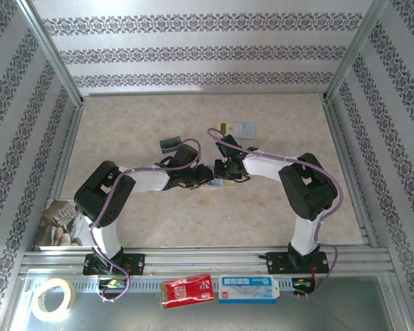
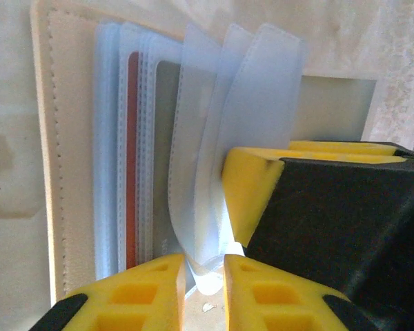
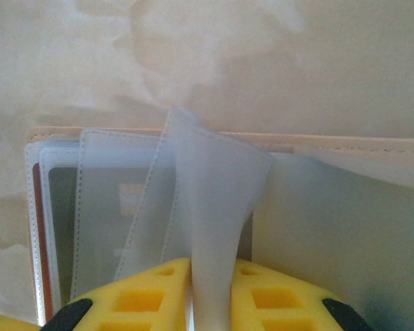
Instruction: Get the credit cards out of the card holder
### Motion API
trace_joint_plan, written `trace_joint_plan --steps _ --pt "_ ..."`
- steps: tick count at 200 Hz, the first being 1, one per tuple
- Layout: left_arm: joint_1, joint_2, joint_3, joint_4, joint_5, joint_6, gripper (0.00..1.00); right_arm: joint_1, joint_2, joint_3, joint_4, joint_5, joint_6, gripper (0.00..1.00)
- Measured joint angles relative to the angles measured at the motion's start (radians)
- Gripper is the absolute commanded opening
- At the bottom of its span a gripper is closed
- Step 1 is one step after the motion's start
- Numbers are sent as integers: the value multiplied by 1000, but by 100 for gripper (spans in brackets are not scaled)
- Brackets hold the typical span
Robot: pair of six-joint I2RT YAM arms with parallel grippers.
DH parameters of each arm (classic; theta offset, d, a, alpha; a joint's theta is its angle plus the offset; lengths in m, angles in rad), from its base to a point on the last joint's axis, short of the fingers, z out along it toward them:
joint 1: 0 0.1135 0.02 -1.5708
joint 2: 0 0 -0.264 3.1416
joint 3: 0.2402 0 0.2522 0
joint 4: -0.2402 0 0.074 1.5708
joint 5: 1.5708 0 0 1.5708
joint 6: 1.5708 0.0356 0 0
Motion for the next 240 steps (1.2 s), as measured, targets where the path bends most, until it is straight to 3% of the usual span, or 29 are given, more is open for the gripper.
trace_joint_plan --steps 89,154,190,216,240 --pt "0 16 1 1 -4 18 21 -3 0 0 1 -8 2 20" --pt "0 29 7 -10 -4 36 0 -27 -10 -5 2 -65 17 23" --pt "0 29 18 -26 -4 56 0 -38 -67 -7 -6 -95 45 33" --pt "0 29 22 -25 0 74 0 -47 -148 -9 -4 -105 60 34" --pt "0 29 22 -10 26 75 14 -59 -220 -23 4 -97 64 35"
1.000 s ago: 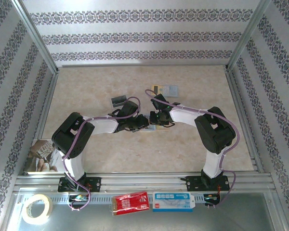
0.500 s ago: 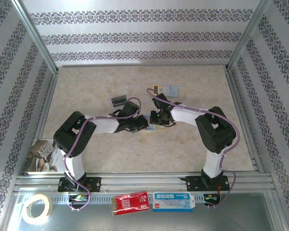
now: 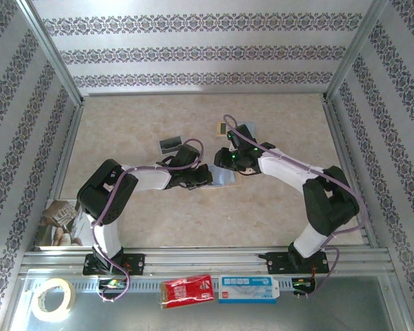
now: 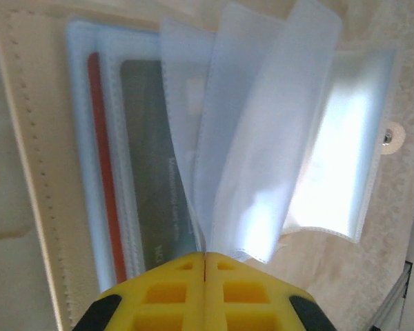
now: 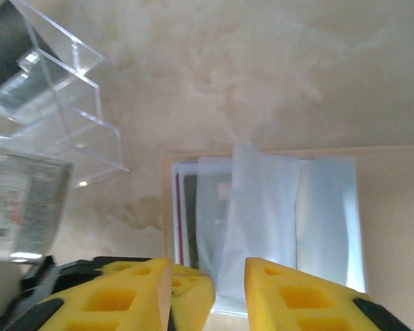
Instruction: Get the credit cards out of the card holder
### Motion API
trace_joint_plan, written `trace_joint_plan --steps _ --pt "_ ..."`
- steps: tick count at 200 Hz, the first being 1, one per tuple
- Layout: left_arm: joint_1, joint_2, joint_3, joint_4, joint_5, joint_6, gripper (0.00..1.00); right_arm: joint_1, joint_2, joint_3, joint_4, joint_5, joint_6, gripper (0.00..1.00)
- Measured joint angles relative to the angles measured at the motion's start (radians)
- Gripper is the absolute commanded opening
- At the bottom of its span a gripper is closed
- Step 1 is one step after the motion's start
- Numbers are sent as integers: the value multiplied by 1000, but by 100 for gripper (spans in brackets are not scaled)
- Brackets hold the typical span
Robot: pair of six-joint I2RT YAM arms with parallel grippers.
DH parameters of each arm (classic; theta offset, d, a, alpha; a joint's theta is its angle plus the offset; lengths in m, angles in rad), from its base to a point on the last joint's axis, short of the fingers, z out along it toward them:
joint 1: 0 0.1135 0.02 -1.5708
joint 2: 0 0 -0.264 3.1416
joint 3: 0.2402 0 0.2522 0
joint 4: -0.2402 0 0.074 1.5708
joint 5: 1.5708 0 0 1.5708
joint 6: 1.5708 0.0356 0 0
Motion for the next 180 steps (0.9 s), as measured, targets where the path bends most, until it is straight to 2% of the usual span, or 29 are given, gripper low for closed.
trace_joint_plan --steps 21,52,107,180 --pt "0 0 0 39 29 -4 26 -13 -47 -27 1 19 5 35" --pt "0 3 1 100 74 -8 35 -40 -94 -83 6 47 19 34" --pt "0 42 35 128 114 -9 38 -72 -151 -130 15 77 27 34" --pt "-21 88 139 124 114 0 39 -136 -251 -180 23 114 48 34"
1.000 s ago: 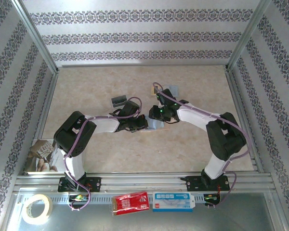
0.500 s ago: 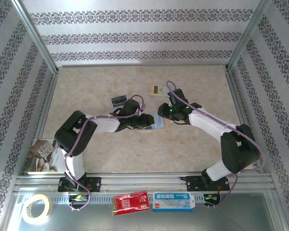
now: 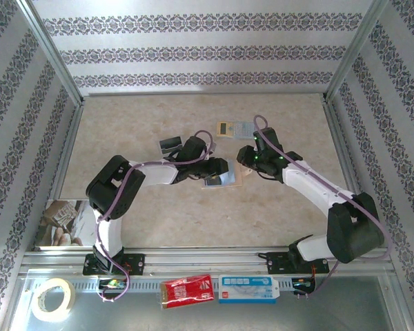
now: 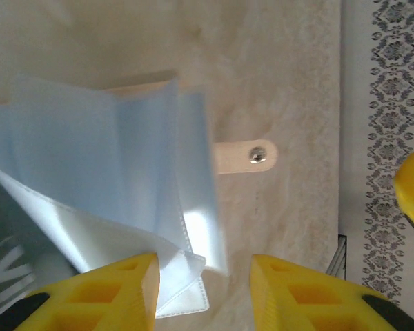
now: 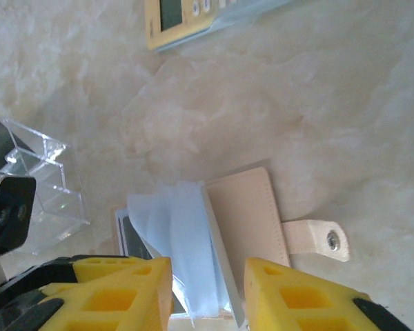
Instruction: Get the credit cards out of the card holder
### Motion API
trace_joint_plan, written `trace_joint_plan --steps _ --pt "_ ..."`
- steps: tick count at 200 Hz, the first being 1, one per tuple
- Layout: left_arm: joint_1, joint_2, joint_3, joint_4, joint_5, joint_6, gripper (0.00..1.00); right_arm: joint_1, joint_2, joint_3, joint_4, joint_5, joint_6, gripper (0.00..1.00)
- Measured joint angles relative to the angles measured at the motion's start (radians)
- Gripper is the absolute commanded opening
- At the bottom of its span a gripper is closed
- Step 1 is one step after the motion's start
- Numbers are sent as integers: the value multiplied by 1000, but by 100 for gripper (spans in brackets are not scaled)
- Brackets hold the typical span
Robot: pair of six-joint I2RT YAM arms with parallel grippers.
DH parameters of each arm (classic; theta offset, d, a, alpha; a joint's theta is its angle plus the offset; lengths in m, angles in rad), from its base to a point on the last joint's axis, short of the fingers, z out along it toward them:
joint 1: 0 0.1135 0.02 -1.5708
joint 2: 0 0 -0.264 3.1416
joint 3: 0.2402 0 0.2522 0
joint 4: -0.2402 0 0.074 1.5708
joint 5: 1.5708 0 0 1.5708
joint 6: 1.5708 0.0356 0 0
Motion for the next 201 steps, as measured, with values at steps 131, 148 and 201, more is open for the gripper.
trace_joint_plan --steps 131,148,201 --pt "-70 93 207 -205 -43 151 44 -27 -30 -30 6 8 40 33" --pt "-65 93 221 -214 -16 177 45 -27 -41 -30 8 11 45 33" --pt "-3 61 204 -216 24 222 46 -27 -54 -30 18 4 44 32"
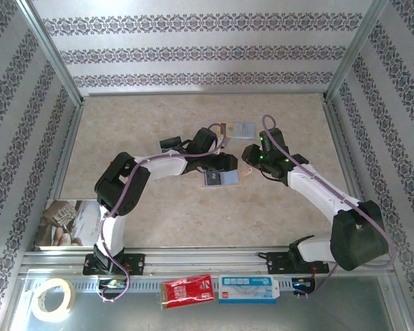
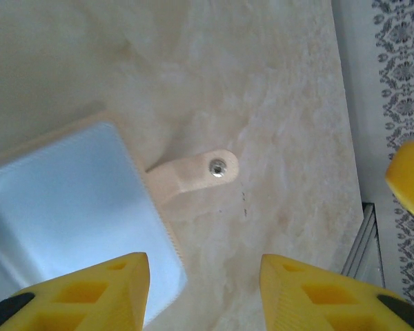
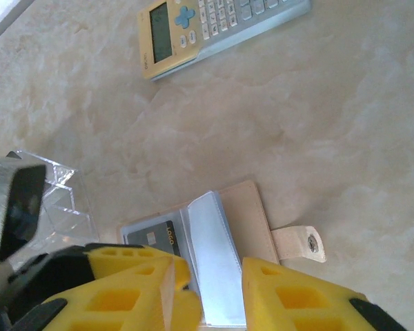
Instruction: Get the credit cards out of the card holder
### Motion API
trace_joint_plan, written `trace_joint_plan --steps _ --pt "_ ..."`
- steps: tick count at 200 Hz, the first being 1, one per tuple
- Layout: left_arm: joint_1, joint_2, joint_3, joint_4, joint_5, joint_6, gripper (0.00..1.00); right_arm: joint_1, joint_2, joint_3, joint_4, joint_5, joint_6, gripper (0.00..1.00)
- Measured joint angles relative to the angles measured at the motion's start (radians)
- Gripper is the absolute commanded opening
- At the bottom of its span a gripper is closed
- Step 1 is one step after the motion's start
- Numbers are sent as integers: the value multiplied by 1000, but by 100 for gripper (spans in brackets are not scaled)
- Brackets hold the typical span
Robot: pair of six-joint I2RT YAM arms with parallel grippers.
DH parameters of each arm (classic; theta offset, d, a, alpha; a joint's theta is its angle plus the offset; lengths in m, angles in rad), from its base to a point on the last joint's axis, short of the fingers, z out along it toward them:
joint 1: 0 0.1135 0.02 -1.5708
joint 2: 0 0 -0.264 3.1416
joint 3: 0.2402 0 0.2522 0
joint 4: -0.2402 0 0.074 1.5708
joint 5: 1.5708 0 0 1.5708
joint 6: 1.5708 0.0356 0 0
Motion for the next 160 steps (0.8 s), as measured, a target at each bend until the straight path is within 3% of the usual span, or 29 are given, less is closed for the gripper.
trace_joint_plan --steps 33,97,160 --pt "53 -85 -56 -54 -60 27 46 3 37 23 3 -57 -27 29" --pt "71 -132 -120 -169 -222 32 26 125 284 149 43 -207 -95 21" --pt "71 -130 -132 -204 -263 23 17 125 423 150 79 -253 -95 21"
